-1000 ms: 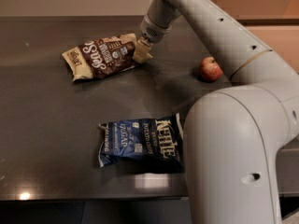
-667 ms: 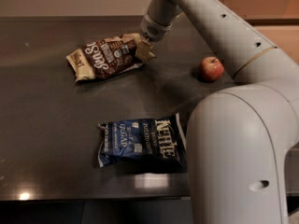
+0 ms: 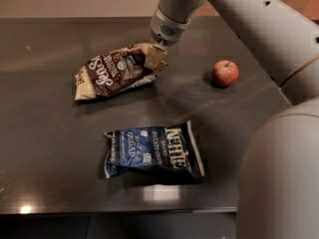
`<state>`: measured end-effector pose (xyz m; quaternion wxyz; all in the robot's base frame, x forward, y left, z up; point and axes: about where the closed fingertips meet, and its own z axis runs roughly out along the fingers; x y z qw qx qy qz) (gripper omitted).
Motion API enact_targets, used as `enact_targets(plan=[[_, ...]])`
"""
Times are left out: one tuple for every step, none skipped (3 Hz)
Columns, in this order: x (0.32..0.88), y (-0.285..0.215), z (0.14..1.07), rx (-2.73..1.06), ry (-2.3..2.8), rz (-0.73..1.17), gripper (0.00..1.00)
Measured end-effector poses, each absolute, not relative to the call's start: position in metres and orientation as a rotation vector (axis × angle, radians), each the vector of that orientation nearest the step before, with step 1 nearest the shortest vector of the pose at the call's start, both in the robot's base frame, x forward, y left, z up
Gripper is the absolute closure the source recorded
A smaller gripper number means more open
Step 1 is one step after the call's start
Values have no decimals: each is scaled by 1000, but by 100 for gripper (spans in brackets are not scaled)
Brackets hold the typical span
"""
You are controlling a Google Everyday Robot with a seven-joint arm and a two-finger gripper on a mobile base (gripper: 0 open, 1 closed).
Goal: Move brown chip bag near blue chip bag
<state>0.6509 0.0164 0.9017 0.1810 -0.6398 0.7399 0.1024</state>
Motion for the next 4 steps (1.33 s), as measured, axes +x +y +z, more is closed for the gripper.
enact_targets(plan=[[596,8,916,-1890,2065,322,100],[552,-5,926,-1940,2060,344,100],[524,-20,933,-1966,2063,338,83],[510,-32,937,-1978,2070,336,61]])
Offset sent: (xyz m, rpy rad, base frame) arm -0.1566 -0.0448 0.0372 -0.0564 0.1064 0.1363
